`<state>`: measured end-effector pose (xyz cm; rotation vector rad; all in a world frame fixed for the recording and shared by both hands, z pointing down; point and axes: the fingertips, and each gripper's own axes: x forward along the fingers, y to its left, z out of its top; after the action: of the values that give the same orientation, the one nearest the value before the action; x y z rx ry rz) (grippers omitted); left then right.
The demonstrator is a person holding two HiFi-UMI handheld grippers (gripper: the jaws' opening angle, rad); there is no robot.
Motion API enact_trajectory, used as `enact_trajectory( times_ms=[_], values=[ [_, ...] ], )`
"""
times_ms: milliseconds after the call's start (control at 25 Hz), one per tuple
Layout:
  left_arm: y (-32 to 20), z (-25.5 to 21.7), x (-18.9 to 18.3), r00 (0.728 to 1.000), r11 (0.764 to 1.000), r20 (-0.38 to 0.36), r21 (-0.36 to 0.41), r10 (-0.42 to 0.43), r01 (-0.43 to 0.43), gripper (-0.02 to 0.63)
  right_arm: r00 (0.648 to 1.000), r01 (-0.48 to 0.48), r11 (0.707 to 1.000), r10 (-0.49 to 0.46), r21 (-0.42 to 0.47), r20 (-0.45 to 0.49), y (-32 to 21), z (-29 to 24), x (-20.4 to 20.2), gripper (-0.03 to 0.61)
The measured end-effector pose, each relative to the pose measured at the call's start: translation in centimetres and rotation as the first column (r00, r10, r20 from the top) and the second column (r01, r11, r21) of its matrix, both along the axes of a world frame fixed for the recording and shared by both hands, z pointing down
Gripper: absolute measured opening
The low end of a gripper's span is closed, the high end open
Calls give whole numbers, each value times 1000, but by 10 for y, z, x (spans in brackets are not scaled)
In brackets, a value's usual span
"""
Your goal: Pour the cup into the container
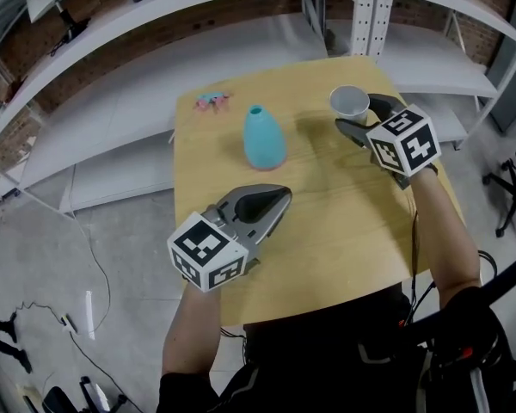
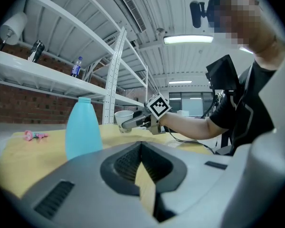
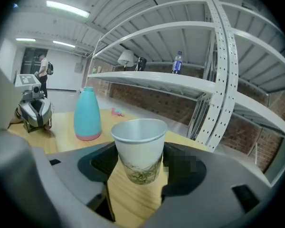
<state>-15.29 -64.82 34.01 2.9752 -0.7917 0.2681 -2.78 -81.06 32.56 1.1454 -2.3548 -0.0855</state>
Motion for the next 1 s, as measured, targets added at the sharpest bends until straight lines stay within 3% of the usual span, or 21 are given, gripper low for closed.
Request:
enact_trajectory(
  times_ms=[280,520,1000],
  values=[
    [-1,1,-1,1000,1000,5,-2,-5,5,2,990,-88,995,92,-46,106,-12,16,33,298],
    [0,2,0,1000,1000,8,-4,-8,8,2,974,-69,994,86,-90,210,-15,22,36,298],
    [-2,2,0,1000,1000,11,-14,-20,21,2,948,-32,991,72,-131,311,-18,25,36,298]
  ],
)
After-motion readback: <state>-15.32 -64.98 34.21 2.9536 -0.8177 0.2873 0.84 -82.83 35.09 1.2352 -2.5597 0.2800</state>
